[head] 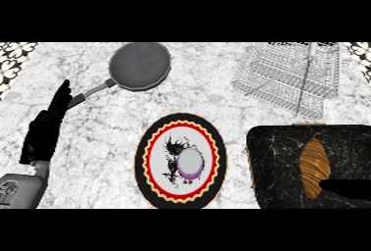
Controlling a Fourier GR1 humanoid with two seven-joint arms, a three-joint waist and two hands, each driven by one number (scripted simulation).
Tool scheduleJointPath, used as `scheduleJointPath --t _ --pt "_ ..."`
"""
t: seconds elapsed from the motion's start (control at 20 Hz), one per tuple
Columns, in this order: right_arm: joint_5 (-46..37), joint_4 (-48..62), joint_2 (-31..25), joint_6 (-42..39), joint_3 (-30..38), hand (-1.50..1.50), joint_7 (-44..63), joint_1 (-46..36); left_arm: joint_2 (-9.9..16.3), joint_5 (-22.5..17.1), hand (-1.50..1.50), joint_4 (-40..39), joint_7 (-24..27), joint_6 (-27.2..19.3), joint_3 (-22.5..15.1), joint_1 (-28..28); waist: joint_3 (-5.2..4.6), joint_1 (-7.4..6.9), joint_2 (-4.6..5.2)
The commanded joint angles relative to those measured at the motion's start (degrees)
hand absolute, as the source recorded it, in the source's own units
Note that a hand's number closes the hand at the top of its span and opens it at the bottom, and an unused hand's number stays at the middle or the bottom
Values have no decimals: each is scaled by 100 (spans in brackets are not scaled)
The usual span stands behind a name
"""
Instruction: Pick the croissant from the tray and place it in the tiered basket
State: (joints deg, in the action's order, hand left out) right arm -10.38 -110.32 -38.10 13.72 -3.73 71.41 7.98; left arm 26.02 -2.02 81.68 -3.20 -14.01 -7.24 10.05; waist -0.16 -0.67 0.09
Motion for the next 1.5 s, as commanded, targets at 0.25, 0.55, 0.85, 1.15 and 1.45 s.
scheduleJointPath --t 0.25,0.55,0.85,1.15,1.45 --pt "-316 -9 -100 -313 -58 -150 1381 -264 9 0 0 -51 77 174 109 -80 -9 37 4" --pt "-662 217 417 -181 -291 -150 1380 -282 -203 237 0 112 -103 -41 -54 -54 -4 33 -5" --pt "-714 734 720 -346 -164 -150 1380 -708 -128 161 0 153 -205 106 80 -13 -1 6 -6" --pt "-1036 1010 1082 -281 -274 -150 1380 -848 -270 185 0 -101 -128 136 146 181 9 37 1" --pt "-1137 1413 1440 -293 -282 -150 1110 -891 -397 430 0 111 99 37 -14 -309 12 5 -10"
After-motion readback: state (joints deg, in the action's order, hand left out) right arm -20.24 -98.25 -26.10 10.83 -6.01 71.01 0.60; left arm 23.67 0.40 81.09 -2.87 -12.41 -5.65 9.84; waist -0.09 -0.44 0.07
